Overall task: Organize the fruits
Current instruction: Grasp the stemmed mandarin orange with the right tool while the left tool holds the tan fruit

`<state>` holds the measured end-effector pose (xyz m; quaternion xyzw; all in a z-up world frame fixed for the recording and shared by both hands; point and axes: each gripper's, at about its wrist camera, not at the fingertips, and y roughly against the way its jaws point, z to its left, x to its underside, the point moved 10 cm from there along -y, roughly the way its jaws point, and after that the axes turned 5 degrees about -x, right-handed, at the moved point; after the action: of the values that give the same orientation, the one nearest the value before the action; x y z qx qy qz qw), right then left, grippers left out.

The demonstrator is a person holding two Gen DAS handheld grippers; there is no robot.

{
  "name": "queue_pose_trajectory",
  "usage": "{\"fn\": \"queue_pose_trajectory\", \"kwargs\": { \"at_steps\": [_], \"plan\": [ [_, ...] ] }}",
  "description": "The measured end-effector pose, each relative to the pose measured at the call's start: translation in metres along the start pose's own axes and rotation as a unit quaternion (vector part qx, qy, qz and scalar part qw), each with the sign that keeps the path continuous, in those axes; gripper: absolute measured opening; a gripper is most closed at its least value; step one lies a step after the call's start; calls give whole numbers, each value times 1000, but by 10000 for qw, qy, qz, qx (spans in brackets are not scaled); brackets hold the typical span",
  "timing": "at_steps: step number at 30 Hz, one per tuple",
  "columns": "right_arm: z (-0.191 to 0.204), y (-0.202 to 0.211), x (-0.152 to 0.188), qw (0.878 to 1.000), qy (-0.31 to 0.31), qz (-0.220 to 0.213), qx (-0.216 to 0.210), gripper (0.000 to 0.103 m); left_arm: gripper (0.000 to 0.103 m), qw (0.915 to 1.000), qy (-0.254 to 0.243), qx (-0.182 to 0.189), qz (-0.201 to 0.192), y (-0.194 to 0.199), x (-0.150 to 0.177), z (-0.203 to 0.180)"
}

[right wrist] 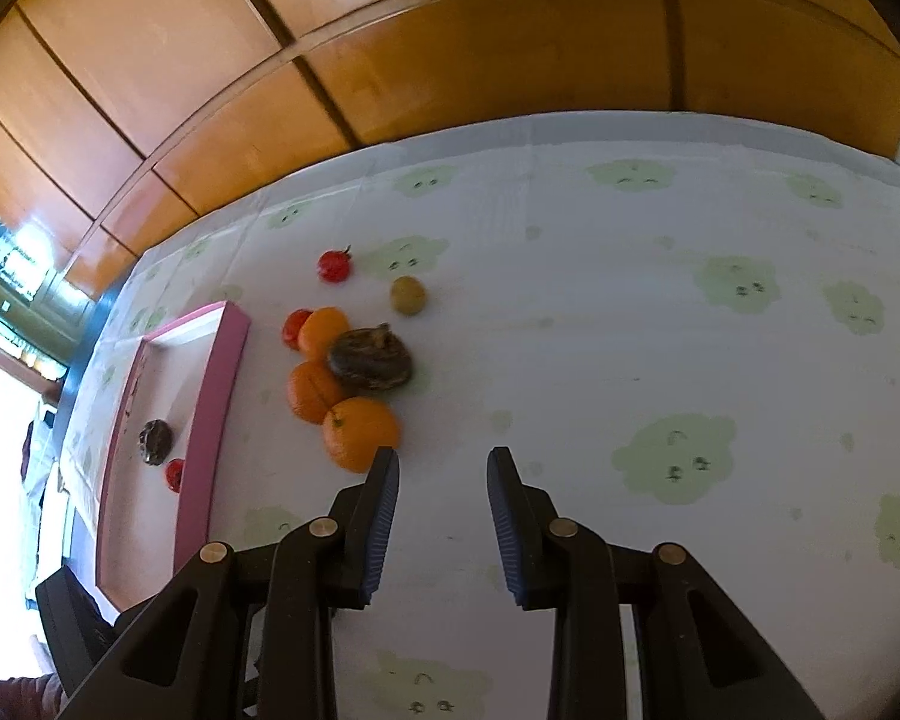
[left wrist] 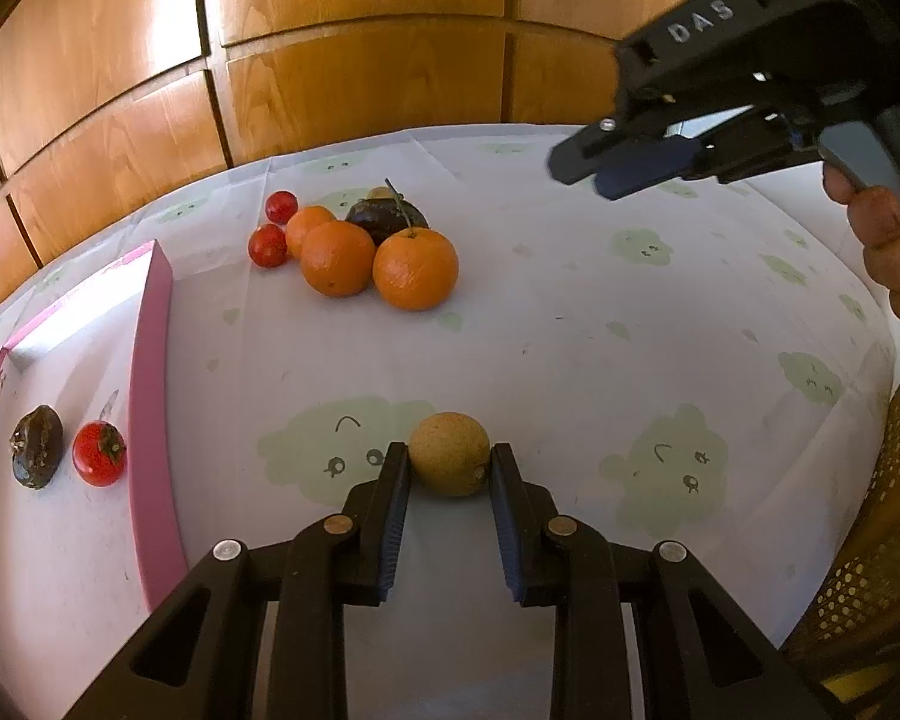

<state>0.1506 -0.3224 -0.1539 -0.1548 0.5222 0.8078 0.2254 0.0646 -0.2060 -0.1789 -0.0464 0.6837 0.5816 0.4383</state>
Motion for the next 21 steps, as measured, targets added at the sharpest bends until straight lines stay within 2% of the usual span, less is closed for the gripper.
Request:
{"fn": "queue_pose_trajectory", "kwargs": {
  "at_steps": [11,13,17,19,21],
  "plan": [
    [36,-34,-7,9987,165,344,-341,31,27,9999,61,127,-71,2,-1,0],
    [42,-45,-6,9981,363,453,-181,37,27,9998,88,155,-67,2,-1,1],
    [49,-64,0,9946,735,732,-3,38,27,9998,97,183,-73,2,-1,1],
    [48,-72,0,9926,899,788,191,42,27,9997,101,195,-72,2,-1,1],
    [47,-78,0,9918,946,822,249,42,27,9997,105,195,-71,3,-1,1]
  ]
}}
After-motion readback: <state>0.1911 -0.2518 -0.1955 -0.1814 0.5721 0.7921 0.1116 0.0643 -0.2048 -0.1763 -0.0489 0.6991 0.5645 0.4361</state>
